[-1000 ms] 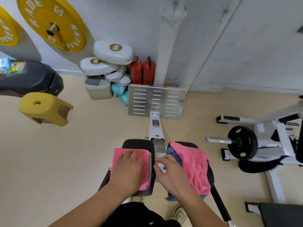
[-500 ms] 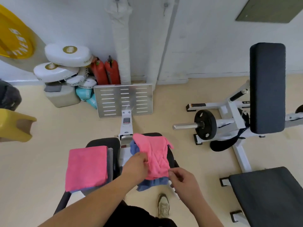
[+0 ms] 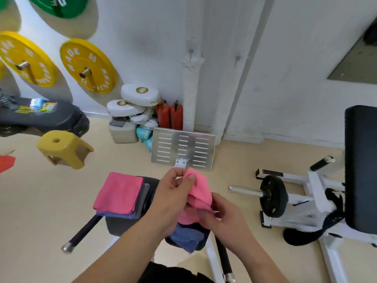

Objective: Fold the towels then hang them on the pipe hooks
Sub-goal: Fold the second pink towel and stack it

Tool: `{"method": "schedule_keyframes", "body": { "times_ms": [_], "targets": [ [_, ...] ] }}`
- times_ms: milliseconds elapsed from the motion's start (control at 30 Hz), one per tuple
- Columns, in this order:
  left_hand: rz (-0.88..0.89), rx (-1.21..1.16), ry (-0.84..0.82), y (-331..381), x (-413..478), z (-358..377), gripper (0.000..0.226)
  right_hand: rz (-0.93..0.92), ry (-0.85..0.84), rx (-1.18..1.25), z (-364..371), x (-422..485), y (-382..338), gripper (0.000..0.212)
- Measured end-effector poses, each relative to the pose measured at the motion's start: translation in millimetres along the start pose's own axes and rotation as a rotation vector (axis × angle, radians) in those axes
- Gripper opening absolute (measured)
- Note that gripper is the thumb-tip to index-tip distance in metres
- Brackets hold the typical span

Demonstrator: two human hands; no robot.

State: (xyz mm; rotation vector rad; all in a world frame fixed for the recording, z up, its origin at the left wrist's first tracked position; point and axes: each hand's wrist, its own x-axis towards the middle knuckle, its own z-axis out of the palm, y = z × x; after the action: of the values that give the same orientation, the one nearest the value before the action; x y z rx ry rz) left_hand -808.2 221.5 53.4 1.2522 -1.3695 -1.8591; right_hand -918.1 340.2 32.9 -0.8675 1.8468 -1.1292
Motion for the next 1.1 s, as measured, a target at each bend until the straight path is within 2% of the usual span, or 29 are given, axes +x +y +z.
{"method": "schedule_keyframes", "body": {
  "times_ms": [100, 200, 267, 367, 500, 700, 833, 967, 1100],
  "targets": [
    [0.063, -0.060, 0.008, 10, -13, 3, 0.009, -0.079, 0.038, 0.012, -17, -18, -7, 0.033],
    [0.054, -0.077, -0.176, 12, -20, 5, 0.020, -0.079, 0.090, 0.016, -28, -31, -4, 0.025],
    [0.018, -0.098, -0.238, 8, -22, 6, 0.027, -0.042, 0.166, 0.001, -29, -30, 8, 0.020],
    [-0.033, -0.051, -0.178, -8, -25, -2, 0.028, 0.055, 0.172, 0.015, -23, -25, 23, 0.025],
    [-0.087, 0.155, -0.149, -44, -26, -12, 0.016, 0.113, 0.123, 0.003, -2, -15, 39, 0.023],
    [-0.138, 0.144, -0.121, -81, -49, -3, 0.014, 0.137, -0.009, 0.010, 18, -15, 51, 0.025],
    [-0.138, 0.071, 0.056, -82, -48, 1, 0.013, 0.083, -0.146, -0.070, 21, -23, 48, 0.028],
    [-0.108, 0.080, 0.040, -68, -41, 0, 0.011, 0.041, -0.071, -0.014, 21, -24, 45, 0.038],
    [-0.053, 0.098, -0.011, -51, -43, 4, 0.013, 0.052, 0.034, 0.195, 10, -23, 35, 0.016]
  ]
}}
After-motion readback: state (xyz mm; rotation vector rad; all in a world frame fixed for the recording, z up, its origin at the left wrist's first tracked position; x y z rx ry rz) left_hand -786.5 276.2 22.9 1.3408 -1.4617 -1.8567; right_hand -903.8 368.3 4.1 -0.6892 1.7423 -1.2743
